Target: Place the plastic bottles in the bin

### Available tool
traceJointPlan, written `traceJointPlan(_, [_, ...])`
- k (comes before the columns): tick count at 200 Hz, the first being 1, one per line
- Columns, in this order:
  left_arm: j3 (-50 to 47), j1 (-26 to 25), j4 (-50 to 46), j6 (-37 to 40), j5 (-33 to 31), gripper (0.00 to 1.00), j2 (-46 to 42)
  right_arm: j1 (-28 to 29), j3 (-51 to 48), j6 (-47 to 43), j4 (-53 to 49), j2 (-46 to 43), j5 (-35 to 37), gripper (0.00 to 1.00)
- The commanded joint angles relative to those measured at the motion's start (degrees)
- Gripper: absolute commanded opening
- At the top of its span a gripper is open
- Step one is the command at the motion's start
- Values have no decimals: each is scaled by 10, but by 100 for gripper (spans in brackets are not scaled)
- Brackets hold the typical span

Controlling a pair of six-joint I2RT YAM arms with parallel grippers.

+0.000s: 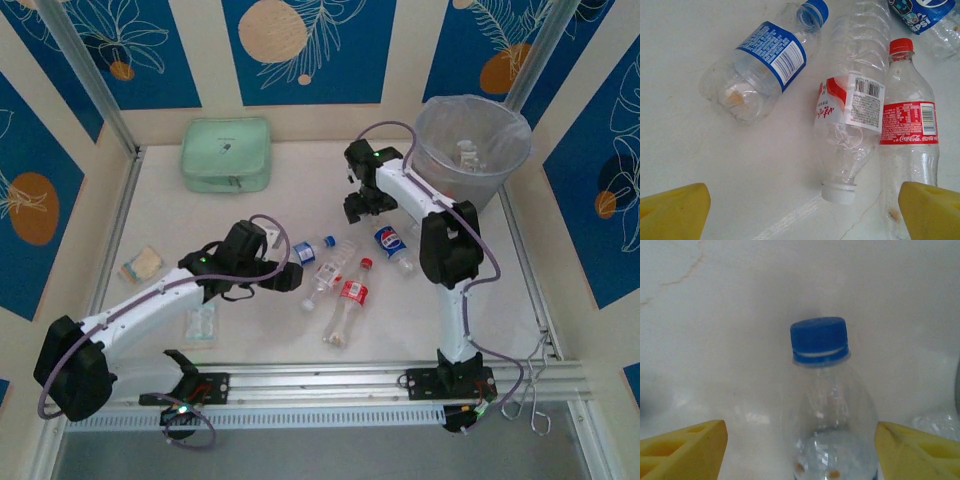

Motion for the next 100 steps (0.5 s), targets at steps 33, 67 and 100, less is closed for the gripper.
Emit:
traceJointPlan(33, [-10,3,12,-3,10,97,-8,-7,32,-2,-6,42,-7,71])
traceJointPlan(67, [-3,3,10,0,7,98,-6,-8,35,1,-2,44,-13,59])
traceJointPlan(100, [1,3,13,-2,6,98,-4,-9,58,-3,-9,30,-16,47])
